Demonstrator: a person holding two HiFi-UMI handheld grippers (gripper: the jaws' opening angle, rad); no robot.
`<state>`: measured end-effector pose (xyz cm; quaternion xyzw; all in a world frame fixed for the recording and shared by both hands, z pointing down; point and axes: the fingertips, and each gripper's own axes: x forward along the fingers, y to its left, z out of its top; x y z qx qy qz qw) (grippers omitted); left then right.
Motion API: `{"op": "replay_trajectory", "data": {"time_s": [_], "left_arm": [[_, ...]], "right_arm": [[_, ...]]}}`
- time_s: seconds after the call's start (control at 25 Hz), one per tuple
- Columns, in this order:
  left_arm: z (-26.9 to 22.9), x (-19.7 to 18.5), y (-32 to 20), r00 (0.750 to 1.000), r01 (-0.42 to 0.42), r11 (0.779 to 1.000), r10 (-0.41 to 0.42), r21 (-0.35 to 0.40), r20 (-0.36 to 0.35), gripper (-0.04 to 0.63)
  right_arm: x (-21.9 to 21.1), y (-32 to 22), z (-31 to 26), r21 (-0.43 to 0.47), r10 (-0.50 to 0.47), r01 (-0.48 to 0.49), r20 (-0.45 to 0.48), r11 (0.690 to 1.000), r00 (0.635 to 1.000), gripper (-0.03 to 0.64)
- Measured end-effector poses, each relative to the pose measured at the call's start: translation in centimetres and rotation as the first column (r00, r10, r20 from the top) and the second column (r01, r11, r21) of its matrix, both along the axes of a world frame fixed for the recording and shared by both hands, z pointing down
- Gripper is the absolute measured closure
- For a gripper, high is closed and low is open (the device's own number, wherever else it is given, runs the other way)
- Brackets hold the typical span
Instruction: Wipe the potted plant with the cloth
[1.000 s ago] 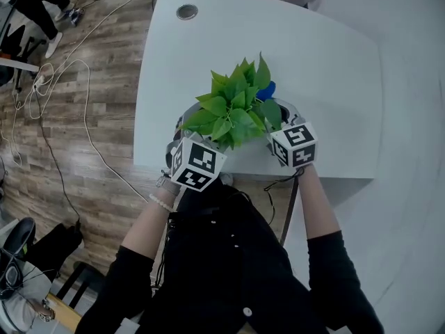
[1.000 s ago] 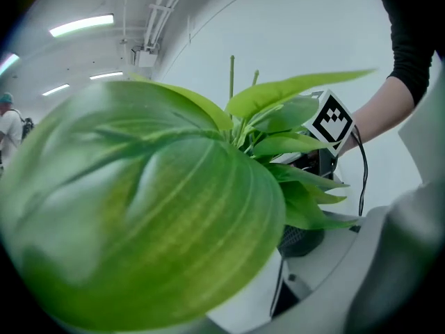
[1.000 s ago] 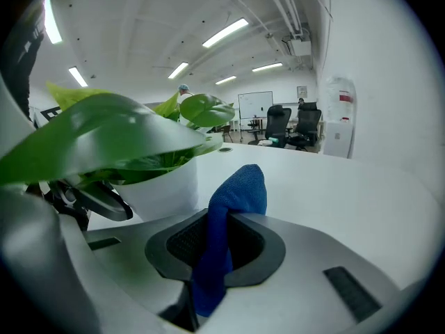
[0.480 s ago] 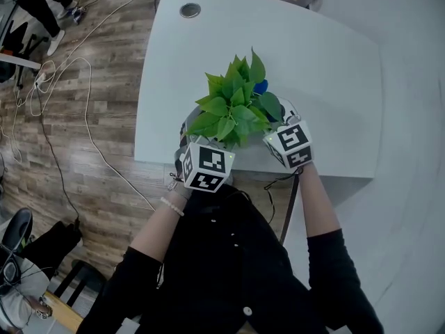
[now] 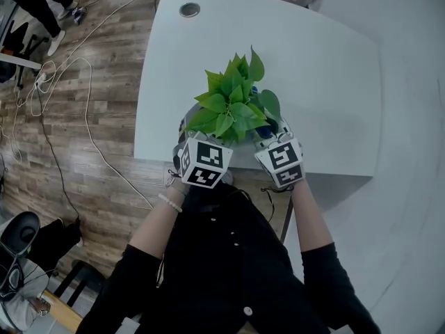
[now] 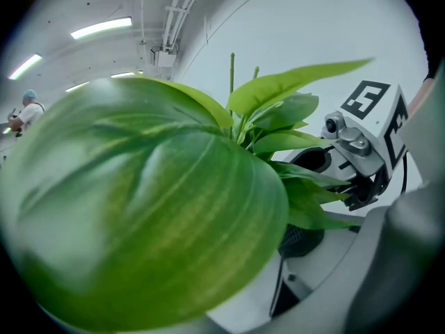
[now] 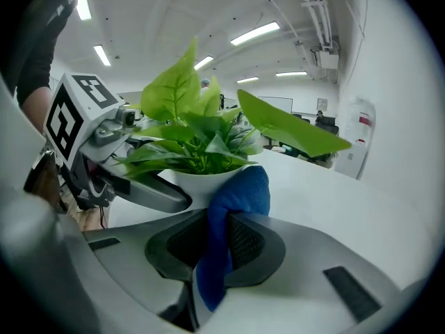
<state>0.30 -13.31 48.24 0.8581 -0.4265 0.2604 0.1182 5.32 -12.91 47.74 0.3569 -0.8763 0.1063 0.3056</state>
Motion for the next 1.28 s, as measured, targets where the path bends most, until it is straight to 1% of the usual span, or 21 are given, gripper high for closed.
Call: {"op": "replay_trajectory", "data": {"time_s": [0.28, 0.52, 0.68, 0.8, 0.92, 1.08, 1.16, 1.28], "left_arm": [[-0.3, 0.0, 0.2, 1.000, 0.003, 1.000, -0.003, -0.007, 0.000, 0.215], [-0.2, 0.0, 0.1, 1.000, 0.005, 1.000, -0.005, -0.026, -0.004, 0.216], [-0.5, -0.1, 0.3, 1.000, 0.004, 0.999, -0.004, -0.037, -0.006, 0.221], [-0.7, 0.1, 0.4, 1.000, 0.005, 0.999, -0.005, -0.039, -0.007, 0.225], [-0.8, 0.5, 0.8, 1.000, 0.021, 0.999, -0.021, -0.042, 0.001, 0.241], [-0.9, 0.5, 1.4, 1.000, 0.017, 0.999, -0.016, -0.038, 0.019, 0.289], [-0.3, 0.3, 1.4, 1.000, 0.009, 0.999, -0.007, -0.053, 0.028, 0.318], [1.1, -0.2, 1.5, 1.000, -0.001, 0.997, 0.003, -0.080, 0.016, 0.325]], "right_arm": [[-1.7, 2.9, -1.0, -0.022, 0.016, -0.016, 0.024, 1.000, 1.000, 0.532], [-1.8, 4.1, -1.8, -0.029, 0.061, -0.059, 0.056, 0.998, 0.997, 0.532], [-1.8, 3.9, -1.9, -0.025, 0.077, -0.076, 0.040, 0.997, 0.996, 0.532], [-1.4, 3.1, -1.8, -0.018, 0.097, -0.097, -0.001, 0.995, 0.995, 0.533], [-0.6, 2.7, -1.8, -0.006, 0.107, -0.107, -0.041, 0.994, 0.993, 0.532], [0.3, 1.9, -2.2, -0.012, 0.163, -0.164, -0.021, 0.986, 0.986, 0.532], [0.7, 1.3, -1.9, -0.007, 0.179, -0.179, -0.018, 0.984, 0.984, 0.532], [1.2, 0.5, -1.0, -0.004, 0.184, -0.185, -0.018, 0.983, 0.983, 0.532]]}}
